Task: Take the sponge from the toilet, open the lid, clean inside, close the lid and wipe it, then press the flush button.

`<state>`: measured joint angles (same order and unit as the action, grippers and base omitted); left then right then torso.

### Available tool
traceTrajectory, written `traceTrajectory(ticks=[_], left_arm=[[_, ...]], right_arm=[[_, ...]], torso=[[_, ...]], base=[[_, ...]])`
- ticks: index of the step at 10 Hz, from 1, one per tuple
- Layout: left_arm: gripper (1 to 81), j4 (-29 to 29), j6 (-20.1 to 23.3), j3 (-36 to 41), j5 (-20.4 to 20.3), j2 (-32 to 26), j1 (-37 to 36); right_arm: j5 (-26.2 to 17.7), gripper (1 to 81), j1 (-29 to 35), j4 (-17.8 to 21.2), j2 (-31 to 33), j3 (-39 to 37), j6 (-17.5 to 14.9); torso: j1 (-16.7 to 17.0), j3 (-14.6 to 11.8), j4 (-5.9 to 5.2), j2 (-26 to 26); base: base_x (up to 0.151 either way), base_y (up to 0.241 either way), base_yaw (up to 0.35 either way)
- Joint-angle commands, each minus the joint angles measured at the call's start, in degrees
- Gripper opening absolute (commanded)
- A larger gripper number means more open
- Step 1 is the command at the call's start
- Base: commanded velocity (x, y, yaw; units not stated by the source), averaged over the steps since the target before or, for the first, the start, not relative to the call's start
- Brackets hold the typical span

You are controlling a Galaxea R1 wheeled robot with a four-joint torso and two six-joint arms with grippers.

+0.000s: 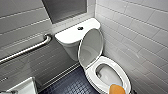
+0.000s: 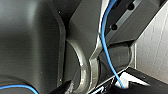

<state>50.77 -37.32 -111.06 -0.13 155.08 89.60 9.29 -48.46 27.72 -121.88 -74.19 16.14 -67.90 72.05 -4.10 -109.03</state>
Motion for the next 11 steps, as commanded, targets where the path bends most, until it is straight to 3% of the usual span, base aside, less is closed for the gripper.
traceTrajectory(ticks=[1, 4, 6, 9, 11], left_arm=[[81.1, 0.6, 0.7, 1.5, 2.6, -0.7, 2.3], [81.1, 0.6, 0.9, 1.5, 2.6, -0.7, 2.3], [81.1, 0.6, 1.3, 1.5, 2.6, -0.5, 2.2], [81.1, 0.6, 1.3, 1.4, 2.6, -0.1, 2.1], [81.1, 0.6, 1.3, 1.3, 2.7, 0.1, 2.0]], right_arm=[[2.0, 1.0, -7.7, -2.0, 7.8, 5.8, -0.1], [7.9, 1.0, -13.9, -2.9, 14.2, 11.4, -3.0], [11.9, 1.0, -15.2, -2.7, 19.1, 20.6, -8.8], [12.7, 1.0, -14.5, -2.4, 20.6, 26.5, -13.1], [12.6, 1.0, -9.5, -2.0, 21.4, 28.4, -13.3]], torso=[[0.0, 0.0, 0.0, 0.0], [0.0, 0.0, 0.0, 0.0], [0.0, 0.0, 0.0, 0.0], [0.0, 0.0, 0.0, 0.0], [0.0, 0.0, 0.0, 0.0]], base=[[0.0, 0.0, 0.0], [0.0, 0.0, 0.0], [0.0, 0.0, 0.0], [0.0, 0.0, 0.0], [0.0, 0.0, 0.0]])
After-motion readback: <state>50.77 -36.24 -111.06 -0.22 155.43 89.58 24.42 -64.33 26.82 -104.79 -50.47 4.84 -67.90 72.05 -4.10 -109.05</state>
